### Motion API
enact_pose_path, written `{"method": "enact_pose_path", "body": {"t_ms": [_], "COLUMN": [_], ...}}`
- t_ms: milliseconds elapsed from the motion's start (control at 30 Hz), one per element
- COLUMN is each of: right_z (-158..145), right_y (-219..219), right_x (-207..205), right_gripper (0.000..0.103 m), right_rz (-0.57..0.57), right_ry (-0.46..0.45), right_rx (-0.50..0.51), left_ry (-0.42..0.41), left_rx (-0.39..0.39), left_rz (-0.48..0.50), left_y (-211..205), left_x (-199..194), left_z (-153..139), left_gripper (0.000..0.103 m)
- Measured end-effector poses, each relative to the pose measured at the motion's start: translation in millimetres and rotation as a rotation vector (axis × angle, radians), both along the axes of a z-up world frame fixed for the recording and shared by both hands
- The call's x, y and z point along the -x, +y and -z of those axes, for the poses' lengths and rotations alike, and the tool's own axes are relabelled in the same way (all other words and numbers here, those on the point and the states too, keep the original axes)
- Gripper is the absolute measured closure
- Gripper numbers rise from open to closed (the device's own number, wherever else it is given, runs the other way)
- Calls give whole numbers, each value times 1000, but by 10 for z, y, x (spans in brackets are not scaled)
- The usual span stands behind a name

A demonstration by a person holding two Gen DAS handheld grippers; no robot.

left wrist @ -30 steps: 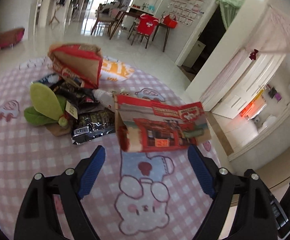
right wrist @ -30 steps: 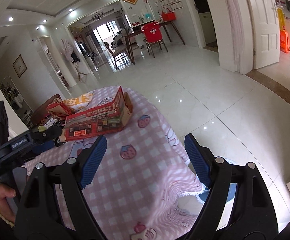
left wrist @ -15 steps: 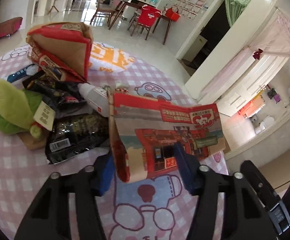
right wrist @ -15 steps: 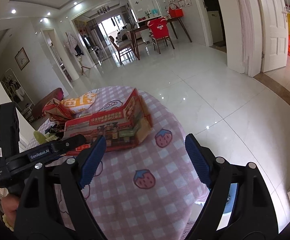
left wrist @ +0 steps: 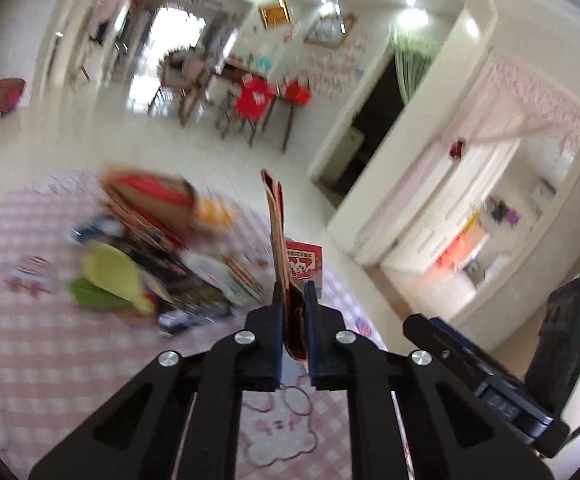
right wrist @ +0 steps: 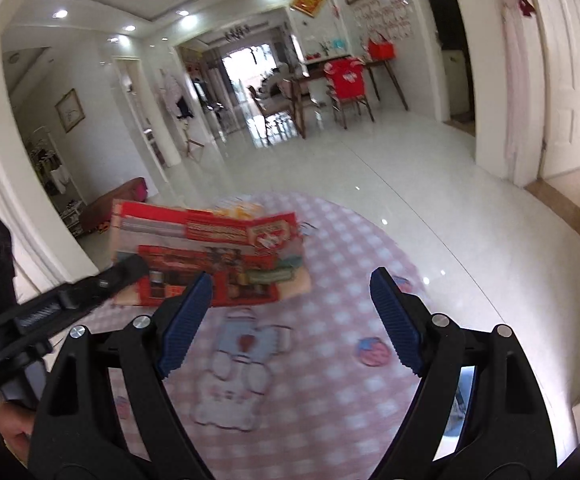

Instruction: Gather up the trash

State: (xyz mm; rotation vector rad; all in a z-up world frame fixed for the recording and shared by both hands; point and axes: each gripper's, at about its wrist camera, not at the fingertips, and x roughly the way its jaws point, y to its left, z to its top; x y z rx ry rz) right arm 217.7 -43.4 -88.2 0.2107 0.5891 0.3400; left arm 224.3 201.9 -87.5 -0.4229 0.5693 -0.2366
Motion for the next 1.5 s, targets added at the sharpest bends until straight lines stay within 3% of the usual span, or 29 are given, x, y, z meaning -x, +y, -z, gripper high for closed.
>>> {"method": "enact_pose_path", "body": {"t_ms": [67, 200, 367, 533, 800, 867, 900, 933, 1200, 1333, 1500], "right_z": [-52, -16, 149, 305, 532, 618, 665, 691, 190, -153, -441], "right_y": [158, 548, 1193, 1824, 2399, 2476, 2513, 2526, 1893, 1267, 487], "right_x": [0, -123, -326, -474, -676, -782, -837, -872, -676, -520, -272], "right_gripper": [23, 23, 23, 37, 38, 59, 86, 91, 97, 97, 97], "right_rz": [-32, -106, -236, -373, -475, -508, -518, -527, -510, -447, -350], "right_ry": [-11, 5, 48, 76, 45, 69, 99, 126, 91, 55, -7], "right_rx": [8, 39, 114, 179, 312, 320, 325, 331, 63, -68, -134], "left_ry": [-42, -117, -135, -125, -121, -130, -139, -146, -224, -260, -272], "left_rx": [5, -56, -69, -66, -83, -83, -85, -87, -55, -48, -42], "left_rz": [-39, -205, -330, -397, -432, -438, -442, -440, -384, -319, -184], "left_y": [196, 609, 993, 1217, 1329, 1330, 1325, 1319, 1111, 863, 301], "left_x": [170, 575, 821, 822, 703, 716, 732, 737, 842, 864, 792], "left_z": [-120, -250, -270, -232, -240, -234, -246, -260, -536, -701, -843], "left_gripper": [94, 94, 94, 94, 94, 94, 94, 94, 94, 94, 94]}}
